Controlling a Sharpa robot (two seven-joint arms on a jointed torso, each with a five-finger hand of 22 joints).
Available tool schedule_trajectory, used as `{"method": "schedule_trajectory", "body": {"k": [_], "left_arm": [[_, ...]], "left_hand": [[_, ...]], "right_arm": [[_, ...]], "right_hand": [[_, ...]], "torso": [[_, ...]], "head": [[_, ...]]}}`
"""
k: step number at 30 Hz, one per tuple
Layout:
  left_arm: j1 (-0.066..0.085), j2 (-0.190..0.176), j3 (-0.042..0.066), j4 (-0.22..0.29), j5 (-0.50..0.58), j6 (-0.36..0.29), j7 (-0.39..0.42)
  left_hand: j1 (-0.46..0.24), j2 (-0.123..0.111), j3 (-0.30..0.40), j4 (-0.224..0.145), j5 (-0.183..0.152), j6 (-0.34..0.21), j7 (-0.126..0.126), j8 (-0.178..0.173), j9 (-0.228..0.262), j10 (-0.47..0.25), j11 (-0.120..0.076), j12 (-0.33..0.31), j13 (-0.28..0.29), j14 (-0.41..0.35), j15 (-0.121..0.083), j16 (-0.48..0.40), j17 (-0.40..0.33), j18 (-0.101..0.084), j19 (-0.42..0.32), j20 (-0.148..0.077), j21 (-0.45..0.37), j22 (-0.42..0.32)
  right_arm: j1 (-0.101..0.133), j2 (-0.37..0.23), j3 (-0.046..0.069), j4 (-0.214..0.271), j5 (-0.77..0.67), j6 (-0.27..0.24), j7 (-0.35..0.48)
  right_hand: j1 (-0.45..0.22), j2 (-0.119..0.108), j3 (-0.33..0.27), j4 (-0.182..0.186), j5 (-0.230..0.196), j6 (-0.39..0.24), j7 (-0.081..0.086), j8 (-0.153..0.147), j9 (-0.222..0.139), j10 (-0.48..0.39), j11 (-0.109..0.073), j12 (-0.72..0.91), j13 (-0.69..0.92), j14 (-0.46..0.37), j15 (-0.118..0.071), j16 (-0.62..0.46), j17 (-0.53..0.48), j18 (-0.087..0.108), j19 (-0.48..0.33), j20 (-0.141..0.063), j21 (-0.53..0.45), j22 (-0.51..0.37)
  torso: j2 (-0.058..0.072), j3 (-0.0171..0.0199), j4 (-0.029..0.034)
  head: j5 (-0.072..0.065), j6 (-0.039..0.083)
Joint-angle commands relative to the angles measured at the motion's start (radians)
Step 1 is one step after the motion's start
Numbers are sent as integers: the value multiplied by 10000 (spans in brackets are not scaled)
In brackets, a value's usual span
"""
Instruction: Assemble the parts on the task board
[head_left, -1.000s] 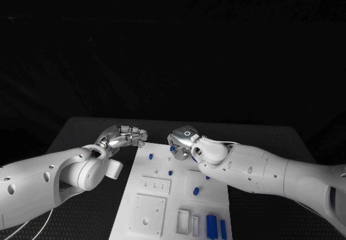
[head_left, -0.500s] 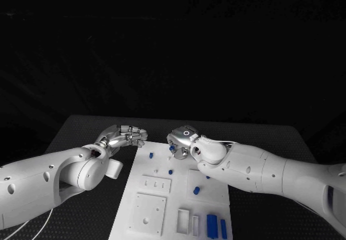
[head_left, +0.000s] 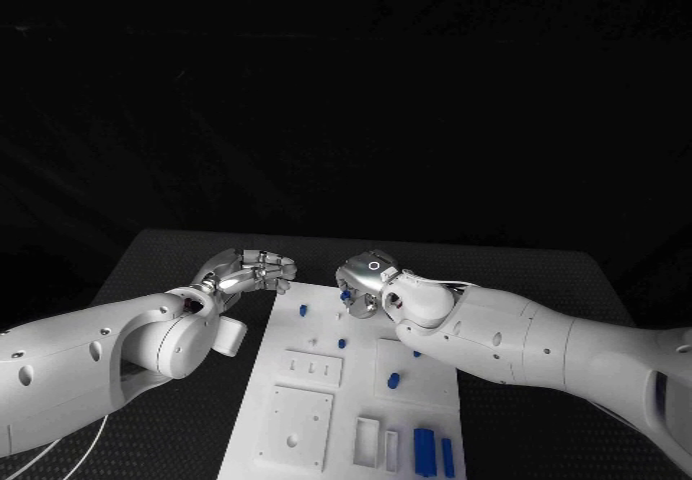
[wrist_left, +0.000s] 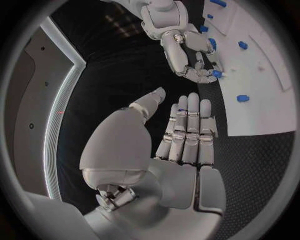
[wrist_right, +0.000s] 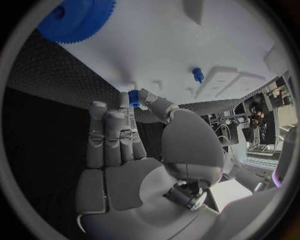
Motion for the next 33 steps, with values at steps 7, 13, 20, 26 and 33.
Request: {"method": "schedule_trajectory", "body": {"k": [7,13,20,26,33], "left_arm": [[11,7,11,13,30,125,46],[11,14,11,0,30,133,30],[11,12,11,-3,30,137,24],[11,8,11,-3,30,138,24],[11,-13,11,-2,30,131,16]], "left_hand": [[-139,14,20,-74,7,-7,61,-42,11,68,27,-60,14,-64,-38,60,14,161,-83,-24,64,196],[-152,15,31,-89,7,-7,62,-44,14,69,28,-66,16,-63,-39,62,16,162,-83,-24,69,196],[-168,16,44,-107,7,-8,63,-46,16,70,29,-73,19,-63,-39,63,18,162,-84,-24,75,196],[-180,16,55,-122,6,-9,63,-47,19,71,29,-79,21,-63,-39,63,19,162,-86,-24,79,196],[-192,17,65,-136,6,-10,64,-49,21,72,30,-83,24,-63,-39,64,20,163,-87,-24,84,196]], "right_arm": [[-100,0,-86,-35,-117,754,31],[-101,-1,-91,25,-67,755,66],[-101,-36,-91,45,-30,763,58],[-108,-83,-91,69,-51,801,6],[-114,-131,-91,82,-116,776,-109]], "right_hand": [[92,-36,72,5,29,199,-106,18,305,50,-25,-27,16,1,-42,65,-16,299,-10,-75,70,189],[81,-46,75,13,28,193,-103,12,309,43,-20,-37,22,-3,-37,68,-23,299,-19,-73,83,191],[73,-61,87,21,29,174,-97,-1,315,25,-11,-57,29,-15,-28,65,-39,299,-39,-69,101,193],[57,-131,93,23,28,156,-90,-18,325,4,-1,-84,43,-27,-19,68,-60,299,-66,-66,129,192],[5,-297,34,3,36,180,-101,-22,349,22,-3,-100,80,-28,-20,93,-87,299,-74,-69,204,196]], "torso": [[0,-35,57],[1,-37,59],[1,-43,58],[4,-41,46],[6,-44,46]], "head": [[-49,-27],[-36,-45],[-44,-60],[-47,-81],[-48,-94]]}}
